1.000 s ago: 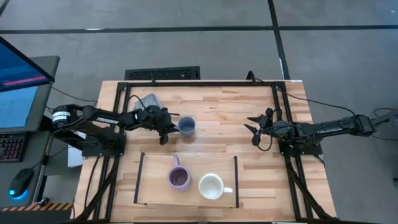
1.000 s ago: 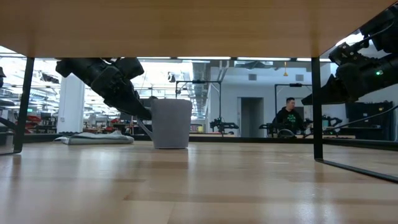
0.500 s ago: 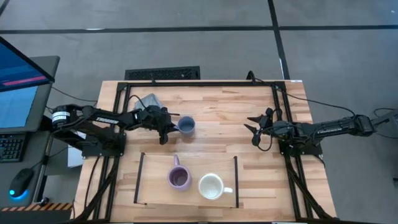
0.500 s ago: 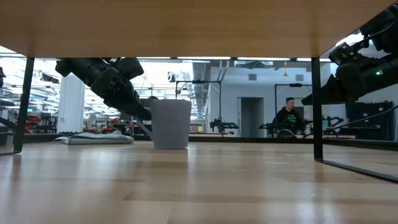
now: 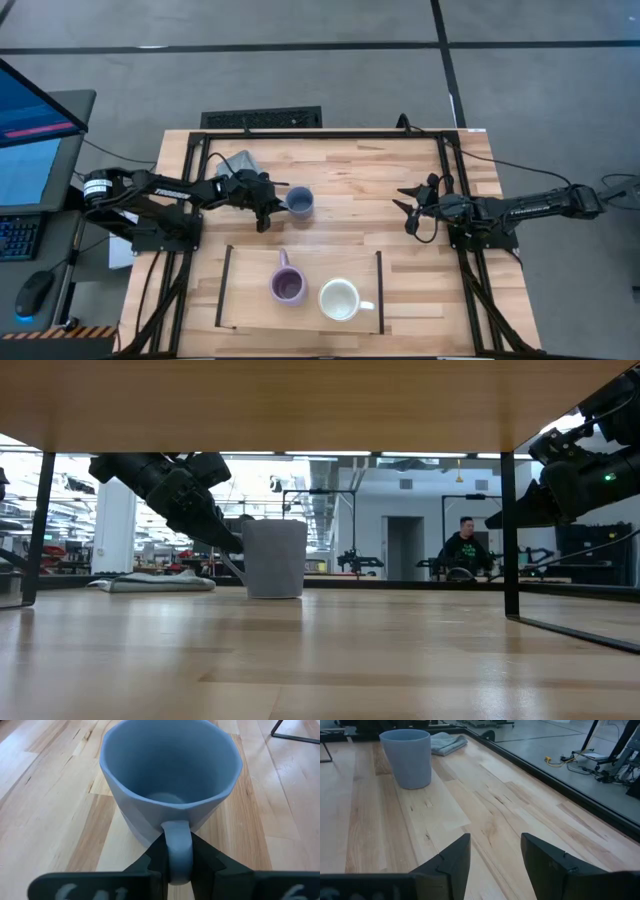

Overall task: Stack small to large cups/mugs on shelf
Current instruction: Put the blue mug on the shelf

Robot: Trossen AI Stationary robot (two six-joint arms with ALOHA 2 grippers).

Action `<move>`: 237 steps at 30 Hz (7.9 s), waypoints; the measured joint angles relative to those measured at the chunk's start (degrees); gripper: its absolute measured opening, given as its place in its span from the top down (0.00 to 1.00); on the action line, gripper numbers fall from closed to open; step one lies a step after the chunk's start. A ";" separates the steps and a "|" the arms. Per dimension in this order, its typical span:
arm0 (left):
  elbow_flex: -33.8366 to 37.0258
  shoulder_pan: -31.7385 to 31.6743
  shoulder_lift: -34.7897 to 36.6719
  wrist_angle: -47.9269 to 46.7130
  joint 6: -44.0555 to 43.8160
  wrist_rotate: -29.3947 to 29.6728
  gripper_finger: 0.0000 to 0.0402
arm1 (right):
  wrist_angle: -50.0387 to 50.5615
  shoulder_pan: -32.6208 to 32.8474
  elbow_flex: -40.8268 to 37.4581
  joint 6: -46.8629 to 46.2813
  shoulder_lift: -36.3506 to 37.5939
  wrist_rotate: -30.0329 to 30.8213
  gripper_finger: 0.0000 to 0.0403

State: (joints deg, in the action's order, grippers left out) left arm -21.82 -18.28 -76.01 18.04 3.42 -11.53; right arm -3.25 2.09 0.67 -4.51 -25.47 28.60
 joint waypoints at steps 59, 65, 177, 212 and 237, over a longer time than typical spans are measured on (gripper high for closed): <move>0.11 -0.02 -0.07 -0.52 0.24 -0.26 0.92 | 0.00 0.00 0.00 0.00 -0.02 -0.02 0.51; 0.11 -0.02 -0.07 -0.55 0.24 -0.28 0.92 | 0.00 0.00 0.00 0.00 0.00 -0.02 0.51; -31.85 -1.04 31.13 -76.30 41.67 -45.46 0.92 | 0.02 0.02 0.00 2.04 -0.44 -0.02 0.51; -31.76 9.89 12.95 -69.67 49.59 -45.42 0.92 | 0.02 0.02 -0.02 3.45 -0.44 -0.22 0.51; -31.43 16.46 12.98 -69.51 52.02 -40.37 0.92 | 0.02 0.02 -0.02 2.56 -0.44 -0.20 0.51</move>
State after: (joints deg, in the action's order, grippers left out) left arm -53.25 -1.83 -63.03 -51.46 55.44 -51.90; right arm -3.22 2.11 0.64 -1.96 -25.91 28.40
